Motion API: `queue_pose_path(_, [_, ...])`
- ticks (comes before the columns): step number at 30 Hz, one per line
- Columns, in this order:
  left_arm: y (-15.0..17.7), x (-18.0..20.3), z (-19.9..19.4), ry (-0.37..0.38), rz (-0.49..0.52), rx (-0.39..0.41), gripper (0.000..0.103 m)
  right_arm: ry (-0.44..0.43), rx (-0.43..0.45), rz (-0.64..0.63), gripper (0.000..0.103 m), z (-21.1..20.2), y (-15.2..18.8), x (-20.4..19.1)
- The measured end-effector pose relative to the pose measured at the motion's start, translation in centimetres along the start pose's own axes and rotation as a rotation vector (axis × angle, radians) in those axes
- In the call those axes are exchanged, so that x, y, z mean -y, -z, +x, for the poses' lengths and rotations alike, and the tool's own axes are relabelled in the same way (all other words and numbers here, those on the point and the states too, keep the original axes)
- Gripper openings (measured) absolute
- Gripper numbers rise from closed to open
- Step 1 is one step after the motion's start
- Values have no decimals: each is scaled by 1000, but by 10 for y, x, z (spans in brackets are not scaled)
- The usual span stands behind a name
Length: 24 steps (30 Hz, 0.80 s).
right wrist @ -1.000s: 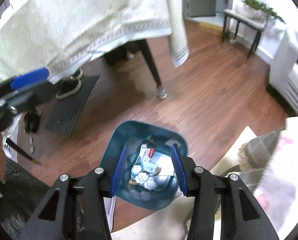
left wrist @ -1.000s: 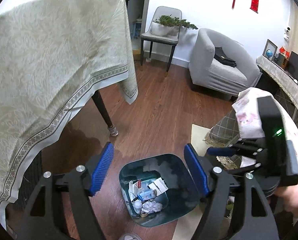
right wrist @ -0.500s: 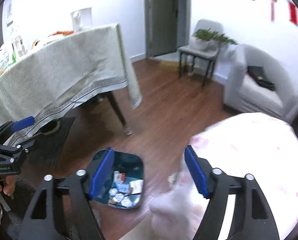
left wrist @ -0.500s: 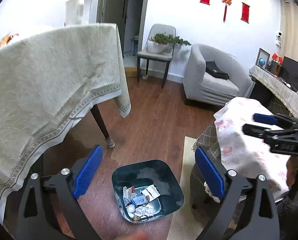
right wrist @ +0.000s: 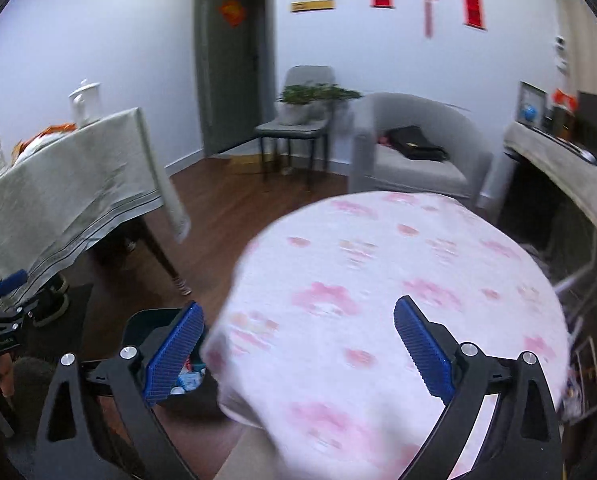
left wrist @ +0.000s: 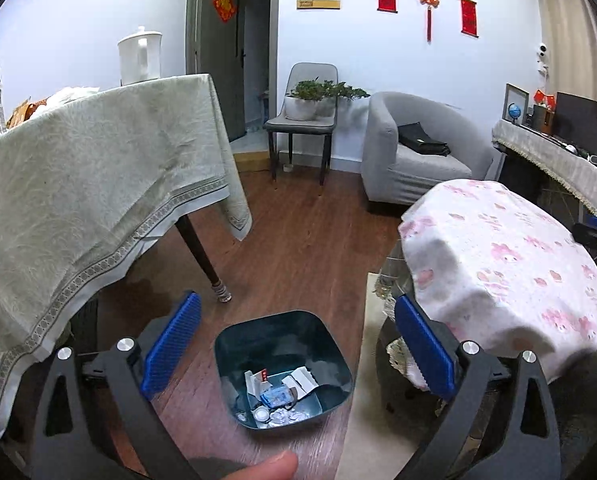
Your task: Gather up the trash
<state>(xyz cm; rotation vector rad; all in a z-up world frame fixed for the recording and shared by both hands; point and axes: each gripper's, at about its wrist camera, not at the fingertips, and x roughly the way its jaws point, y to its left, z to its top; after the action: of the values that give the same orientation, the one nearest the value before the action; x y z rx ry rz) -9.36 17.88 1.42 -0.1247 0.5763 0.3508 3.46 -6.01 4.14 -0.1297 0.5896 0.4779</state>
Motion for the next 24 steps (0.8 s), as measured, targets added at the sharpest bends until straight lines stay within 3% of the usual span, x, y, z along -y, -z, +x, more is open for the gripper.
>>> queue_pose_path(8, [14, 16, 5, -17, 0, -4, 99, 84, 12, 0, 98, -17, 43, 31])
queue_pose_path(12, [19, 24, 10, -25, 13, -17, 99, 77, -15, 1, 99, -8, 52, 36])
queue_pose_path(18, [24, 29, 11, -36, 15, -23, 99, -66, -30, -72, 100, -4, 56, 23])
queue_pose_path(24, [27, 29, 12, -37, 6, -42, 99, -113, -18, -110, 100, -7, 56, 12])
